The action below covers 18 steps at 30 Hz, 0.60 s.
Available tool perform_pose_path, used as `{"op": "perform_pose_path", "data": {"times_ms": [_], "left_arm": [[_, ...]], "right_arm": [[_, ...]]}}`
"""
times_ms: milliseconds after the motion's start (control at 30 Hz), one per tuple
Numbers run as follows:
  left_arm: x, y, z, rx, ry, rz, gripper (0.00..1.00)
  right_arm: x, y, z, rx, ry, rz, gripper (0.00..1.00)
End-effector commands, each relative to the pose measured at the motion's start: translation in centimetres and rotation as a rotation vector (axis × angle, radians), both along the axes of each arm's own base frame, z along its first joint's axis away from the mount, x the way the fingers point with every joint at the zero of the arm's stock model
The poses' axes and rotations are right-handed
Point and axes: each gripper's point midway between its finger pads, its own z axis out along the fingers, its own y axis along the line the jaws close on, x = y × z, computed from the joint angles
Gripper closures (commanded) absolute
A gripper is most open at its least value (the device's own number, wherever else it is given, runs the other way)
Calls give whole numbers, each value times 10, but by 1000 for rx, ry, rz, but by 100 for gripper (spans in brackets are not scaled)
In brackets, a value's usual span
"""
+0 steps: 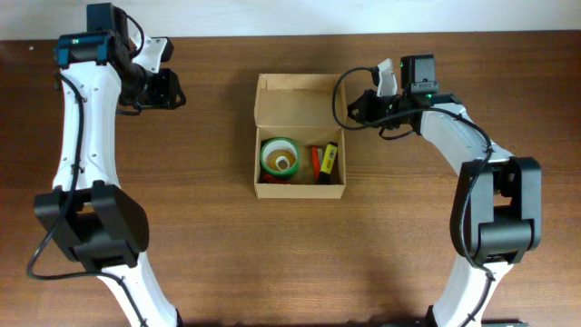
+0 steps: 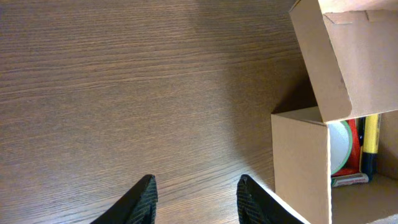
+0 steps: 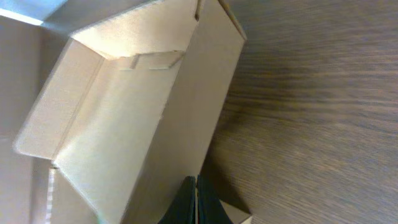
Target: Pack container
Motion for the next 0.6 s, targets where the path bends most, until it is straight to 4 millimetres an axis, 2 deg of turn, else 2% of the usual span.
{"op": "perform_pose_path", "data": {"times_ms": [0,100,300,567], "left_arm": [[3,-2,-24,-11,46,-24,64],[5,-15,-47,-100,97,-42,73],[7,-47,-80,-319,185,-72,83],[14,-95,-89,-577,203,-133,84]], "right_arm": [[-2,15,15,82,-20,57,96],[-2,12,15,79,-16,50,96],[2,-2,11,56,-5,7,96],[-12,-30,-23,-112,133,-97,96]]}}
